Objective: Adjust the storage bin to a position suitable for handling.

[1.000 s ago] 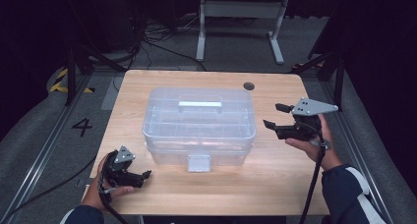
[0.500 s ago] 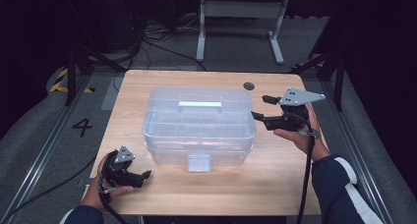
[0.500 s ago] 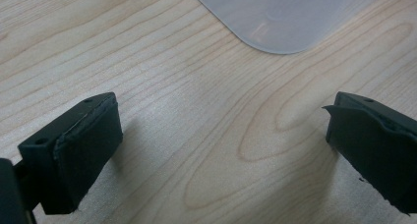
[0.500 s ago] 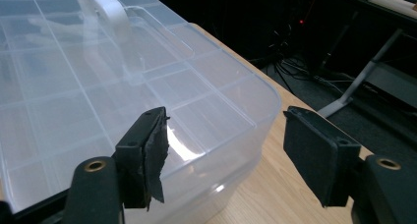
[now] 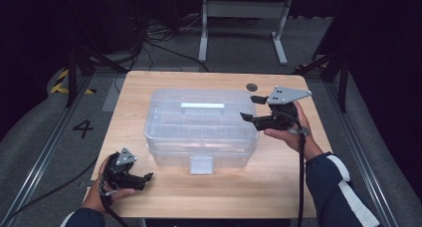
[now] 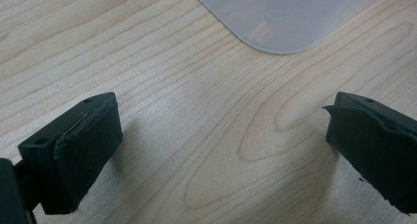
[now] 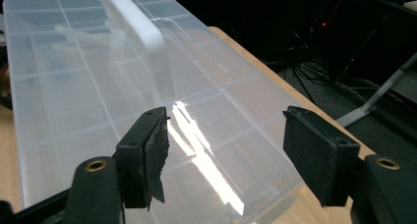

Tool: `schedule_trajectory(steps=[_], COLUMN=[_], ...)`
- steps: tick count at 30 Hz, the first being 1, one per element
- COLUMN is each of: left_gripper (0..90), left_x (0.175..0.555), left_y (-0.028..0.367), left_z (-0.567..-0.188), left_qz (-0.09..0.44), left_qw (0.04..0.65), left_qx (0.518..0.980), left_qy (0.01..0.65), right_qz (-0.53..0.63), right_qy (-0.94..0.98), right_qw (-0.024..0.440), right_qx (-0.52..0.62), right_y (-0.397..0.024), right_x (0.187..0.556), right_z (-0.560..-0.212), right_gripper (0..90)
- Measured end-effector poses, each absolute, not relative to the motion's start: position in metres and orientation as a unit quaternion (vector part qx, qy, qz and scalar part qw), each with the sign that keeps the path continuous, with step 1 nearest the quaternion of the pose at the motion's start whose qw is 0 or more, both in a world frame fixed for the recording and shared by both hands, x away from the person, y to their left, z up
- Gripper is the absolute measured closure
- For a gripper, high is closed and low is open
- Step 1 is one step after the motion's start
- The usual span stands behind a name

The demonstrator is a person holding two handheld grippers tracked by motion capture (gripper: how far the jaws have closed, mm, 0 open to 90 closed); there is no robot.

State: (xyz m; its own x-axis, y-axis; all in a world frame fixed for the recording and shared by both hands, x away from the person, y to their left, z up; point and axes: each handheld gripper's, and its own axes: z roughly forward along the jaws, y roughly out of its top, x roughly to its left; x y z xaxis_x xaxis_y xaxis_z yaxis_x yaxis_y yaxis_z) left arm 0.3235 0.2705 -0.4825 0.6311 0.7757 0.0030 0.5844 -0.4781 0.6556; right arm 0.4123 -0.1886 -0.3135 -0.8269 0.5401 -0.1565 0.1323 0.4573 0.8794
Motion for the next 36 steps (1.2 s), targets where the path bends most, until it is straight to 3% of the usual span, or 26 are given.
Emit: schedule_trajectory(steps=[14, 36], left_gripper=[0.8, 0.7], left_x=[0.323, 0.323], left_y=[0.270, 0.270], left_z=[-0.482, -0.483], left_qz=[0.151, 0.152], left_qw=[0.316, 0.316], left_qx=[0.846, 0.844], left_qy=[0.402, 0.405], right_qz=[0.474, 0.420], right_qy=[0.840, 0.871], right_qw=[0.204, 0.213], right_qx=[0.167, 0.137], right_y=[-0.160, -0.123], right_x=[0.406, 0.406], right_z=[-0.307, -0.296], right_gripper=[40.5, 62.7])
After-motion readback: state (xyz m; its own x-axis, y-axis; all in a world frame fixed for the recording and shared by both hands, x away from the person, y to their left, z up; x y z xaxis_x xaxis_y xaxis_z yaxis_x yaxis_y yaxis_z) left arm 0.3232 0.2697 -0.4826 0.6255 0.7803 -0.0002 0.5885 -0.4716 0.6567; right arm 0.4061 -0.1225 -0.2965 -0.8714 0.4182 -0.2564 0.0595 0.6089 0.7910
